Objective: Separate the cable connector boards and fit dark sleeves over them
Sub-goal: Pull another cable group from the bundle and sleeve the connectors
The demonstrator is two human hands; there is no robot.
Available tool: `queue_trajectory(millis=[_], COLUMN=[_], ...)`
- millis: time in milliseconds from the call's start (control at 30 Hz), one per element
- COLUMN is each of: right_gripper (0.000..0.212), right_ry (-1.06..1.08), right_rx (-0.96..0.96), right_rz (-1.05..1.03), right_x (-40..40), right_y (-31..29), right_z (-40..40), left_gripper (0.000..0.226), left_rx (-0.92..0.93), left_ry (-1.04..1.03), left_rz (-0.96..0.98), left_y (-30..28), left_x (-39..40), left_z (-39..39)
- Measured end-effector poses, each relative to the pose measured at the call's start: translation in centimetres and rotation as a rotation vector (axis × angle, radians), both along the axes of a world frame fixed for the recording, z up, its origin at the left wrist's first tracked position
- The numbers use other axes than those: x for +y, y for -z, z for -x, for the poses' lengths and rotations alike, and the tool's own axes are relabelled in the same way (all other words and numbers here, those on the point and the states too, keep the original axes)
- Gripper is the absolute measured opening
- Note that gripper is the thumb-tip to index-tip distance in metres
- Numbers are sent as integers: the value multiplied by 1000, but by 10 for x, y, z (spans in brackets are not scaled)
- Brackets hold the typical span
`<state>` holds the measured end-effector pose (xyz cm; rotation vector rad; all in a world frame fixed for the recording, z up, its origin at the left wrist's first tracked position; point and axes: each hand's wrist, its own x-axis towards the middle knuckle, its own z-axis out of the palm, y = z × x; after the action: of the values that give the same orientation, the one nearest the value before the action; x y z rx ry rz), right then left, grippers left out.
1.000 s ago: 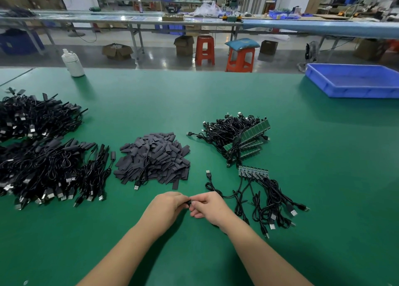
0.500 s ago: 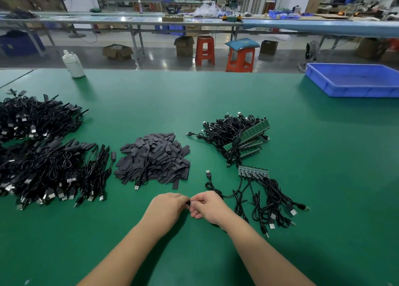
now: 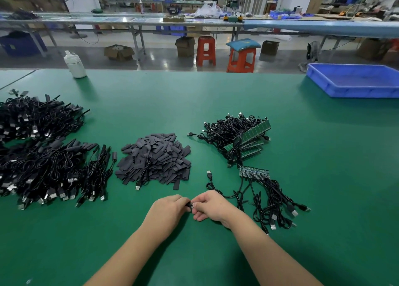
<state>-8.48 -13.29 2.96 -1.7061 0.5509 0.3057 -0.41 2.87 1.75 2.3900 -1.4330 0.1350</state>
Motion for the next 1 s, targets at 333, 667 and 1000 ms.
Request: queue_trajectory(millis=[333, 667, 1000], right_gripper=[13, 36, 47], right_ry=[-26, 10, 86], right_rx=[13, -4, 34], right_rz=[24, 20, 6], right_x=[0, 5, 19], right_y=[-5, -9, -13], right_z=[-1, 5, -2], left_gripper=[12, 31, 33], left_rx=[70, 110, -13], left_ry=[34, 86, 57], left_rz=[80, -33, -281], left_y=[-2, 0, -4], left_x=[5, 3, -8], left_z=[-1, 2, 4])
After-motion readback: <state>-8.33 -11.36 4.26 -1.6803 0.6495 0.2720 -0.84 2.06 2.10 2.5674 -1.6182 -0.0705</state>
